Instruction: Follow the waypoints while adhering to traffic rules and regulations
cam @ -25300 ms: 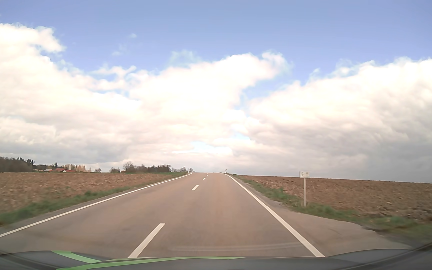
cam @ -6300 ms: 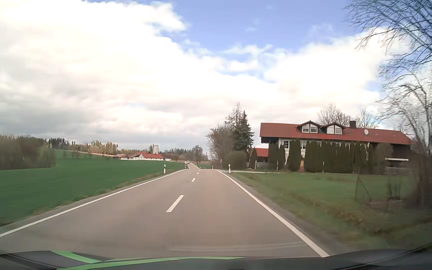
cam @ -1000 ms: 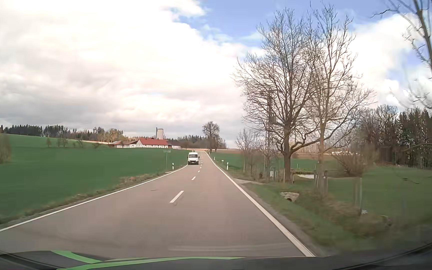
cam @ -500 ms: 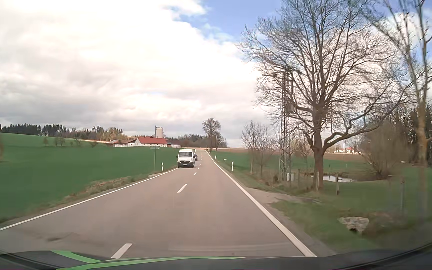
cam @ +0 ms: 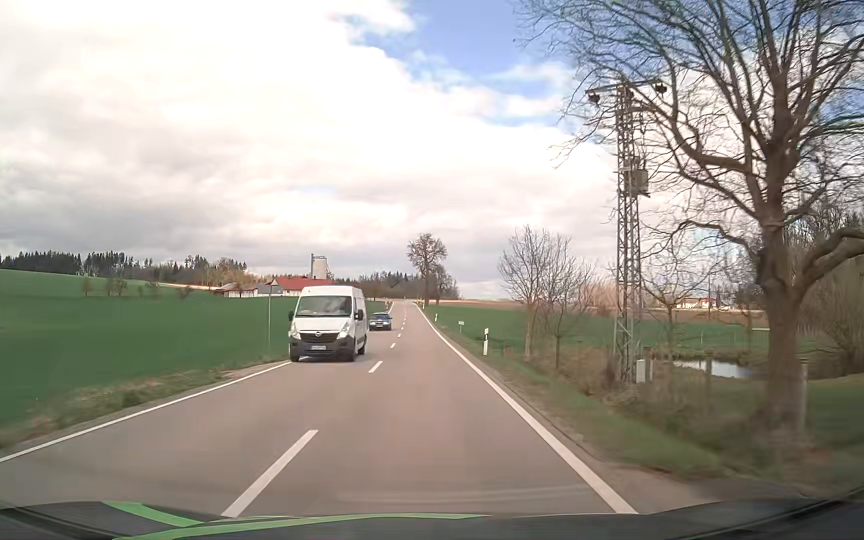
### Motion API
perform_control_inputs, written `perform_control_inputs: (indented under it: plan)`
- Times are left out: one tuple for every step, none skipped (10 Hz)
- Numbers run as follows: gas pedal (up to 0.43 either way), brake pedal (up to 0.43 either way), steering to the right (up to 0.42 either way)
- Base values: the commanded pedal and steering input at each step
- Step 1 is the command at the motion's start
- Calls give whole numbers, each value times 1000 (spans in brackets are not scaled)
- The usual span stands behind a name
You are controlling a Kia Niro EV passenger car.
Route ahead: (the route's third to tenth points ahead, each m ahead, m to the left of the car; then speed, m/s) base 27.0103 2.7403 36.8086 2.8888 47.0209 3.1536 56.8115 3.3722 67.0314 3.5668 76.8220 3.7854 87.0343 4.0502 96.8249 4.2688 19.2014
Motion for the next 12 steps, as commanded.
perform_control_inputs:
  plan:
    - [189,0,-4]
    - [189,0,-4]
    - [189,0,-4]
    - [189,0,-4]
    - [189,0,-4]
    - [189,0,-4]
    - [189,0,-4]
    - [189,0,-4]
    - [189,0,-3]
    - [189,0,-4]
    - [189,0,-3]
    - [189,0,-3]
